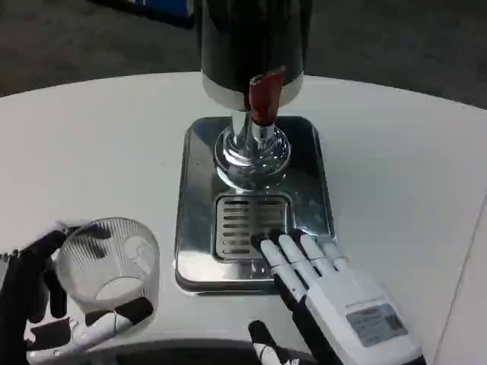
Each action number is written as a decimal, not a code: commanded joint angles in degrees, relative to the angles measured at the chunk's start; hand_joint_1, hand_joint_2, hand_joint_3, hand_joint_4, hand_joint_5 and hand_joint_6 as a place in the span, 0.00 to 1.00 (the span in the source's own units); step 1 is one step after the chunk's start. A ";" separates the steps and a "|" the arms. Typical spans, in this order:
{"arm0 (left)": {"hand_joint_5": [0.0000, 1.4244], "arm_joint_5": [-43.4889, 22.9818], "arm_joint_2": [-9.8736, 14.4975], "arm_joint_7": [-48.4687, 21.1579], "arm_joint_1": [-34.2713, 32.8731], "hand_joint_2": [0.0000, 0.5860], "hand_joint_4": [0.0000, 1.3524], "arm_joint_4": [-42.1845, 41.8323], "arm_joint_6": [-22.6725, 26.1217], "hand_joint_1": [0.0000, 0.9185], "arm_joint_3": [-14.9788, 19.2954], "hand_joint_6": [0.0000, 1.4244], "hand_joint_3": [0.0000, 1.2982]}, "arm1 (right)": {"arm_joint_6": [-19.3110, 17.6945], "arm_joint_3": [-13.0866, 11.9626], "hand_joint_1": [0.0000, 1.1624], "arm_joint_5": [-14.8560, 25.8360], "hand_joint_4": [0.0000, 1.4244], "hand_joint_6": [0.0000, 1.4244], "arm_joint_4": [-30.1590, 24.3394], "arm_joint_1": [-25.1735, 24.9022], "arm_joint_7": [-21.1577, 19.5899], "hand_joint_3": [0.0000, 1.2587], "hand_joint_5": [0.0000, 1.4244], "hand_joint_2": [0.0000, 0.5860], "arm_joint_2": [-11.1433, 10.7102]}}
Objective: Grasp the cup under the faucet to collect the drink, then remove the cup.
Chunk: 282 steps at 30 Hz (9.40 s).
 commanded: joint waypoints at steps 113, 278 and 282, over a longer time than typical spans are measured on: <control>0.39 0.95 0.86 10.20 -45.92 0.00 0.22 46.71 -6.10 0.00 -22.55 0.27 0.14 | 2.55 -5.40 0.26 1.80 0.00 0.01 -6.12 6.62 2.96 0.06 0.00 0.88 5.01; 0.01 -24.30 13.65 -52.08 -48.10 0.13 0.00 11.40 -2.16 0.00 -14.50 0.00 0.00 | 7.70 -10.12 0.61 37.73 0.00 0.00 31.71 -30.97 -12.66 0.00 0.00 0.30 22.95; 0.01 -24.36 13.77 -52.05 -48.26 0.13 0.00 11.40 -2.17 0.00 -14.56 0.00 0.00 | 6.78 -10.16 0.61 38.67 0.00 0.00 33.75 -32.17 -13.13 0.00 0.00 0.30 23.10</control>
